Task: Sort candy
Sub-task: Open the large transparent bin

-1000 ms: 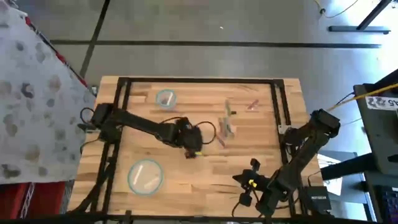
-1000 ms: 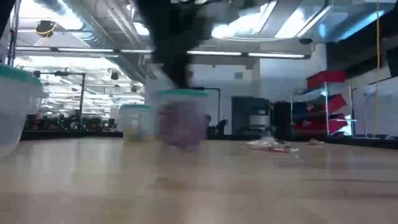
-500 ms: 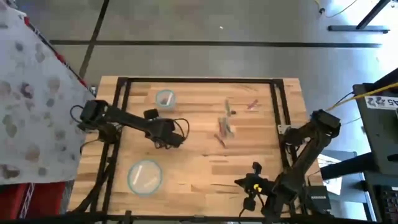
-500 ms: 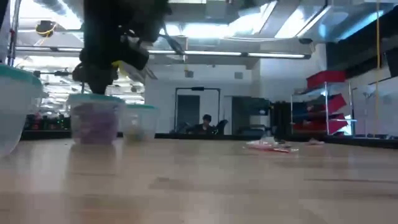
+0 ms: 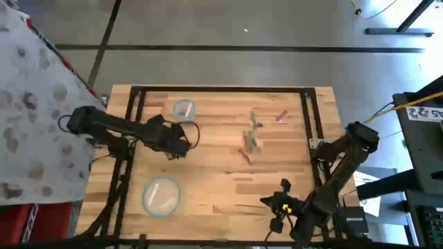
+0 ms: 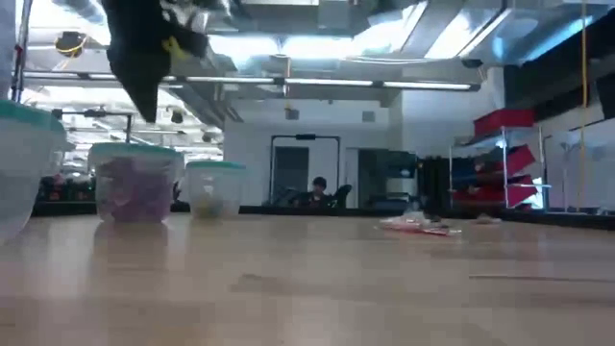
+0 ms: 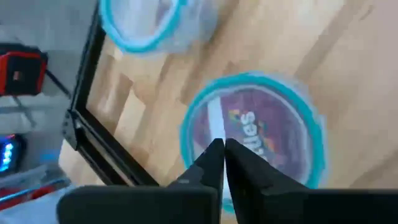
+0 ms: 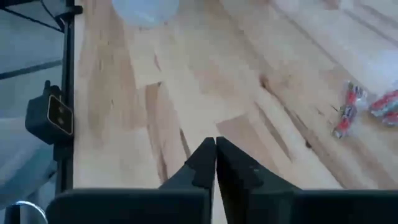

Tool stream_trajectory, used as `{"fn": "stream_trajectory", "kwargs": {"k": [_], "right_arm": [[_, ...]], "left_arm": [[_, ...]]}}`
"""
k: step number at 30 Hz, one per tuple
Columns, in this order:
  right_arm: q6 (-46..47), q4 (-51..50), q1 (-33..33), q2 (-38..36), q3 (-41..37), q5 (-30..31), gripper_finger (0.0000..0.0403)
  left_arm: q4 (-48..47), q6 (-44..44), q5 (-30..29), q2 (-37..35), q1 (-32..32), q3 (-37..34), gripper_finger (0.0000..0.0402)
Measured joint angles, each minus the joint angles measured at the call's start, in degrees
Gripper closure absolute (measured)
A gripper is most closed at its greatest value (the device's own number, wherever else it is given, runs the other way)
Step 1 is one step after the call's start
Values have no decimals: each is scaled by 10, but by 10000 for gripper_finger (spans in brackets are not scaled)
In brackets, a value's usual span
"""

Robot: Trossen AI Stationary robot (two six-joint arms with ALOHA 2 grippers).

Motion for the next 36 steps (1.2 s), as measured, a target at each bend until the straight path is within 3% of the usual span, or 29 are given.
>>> {"fn": "stream_trajectory", "kwargs": {"k": [3, 5, 8, 11, 14, 19, 26, 36], "right_arm": [[-3, 6, -8, 0, 0, 4, 401], [-28, 28, -19, 0, 0, 5, 401], [-110, 79, -38, 0, 0, 3, 401], [-199, 136, -61, 0, 0, -15, 401], [-264, 179, -82, 1, 0, -42, 401], [-314, 196, -97, 1, 0, -90, 401], [-331, 196, -94, 1, 0, -122, 401], [-331, 192, -94, 1, 0, -157, 401]], "left_arm": [[-4, -11, 28, -37, -27, 23, 402], [-2, -13, 86, -57, -59, 34, 402], [30, -45, 180, -71, -126, 32, 402], [57, -120, 234, -58, -206, 14, 402], [85, -179, 248, -30, -285, -12, 402], [163, -261, 216, 29, -364, -64, 402], [325, -260, 195, 112, -361, -87, 402], [601, -49, 122, 144, -253, -94, 402]]}}
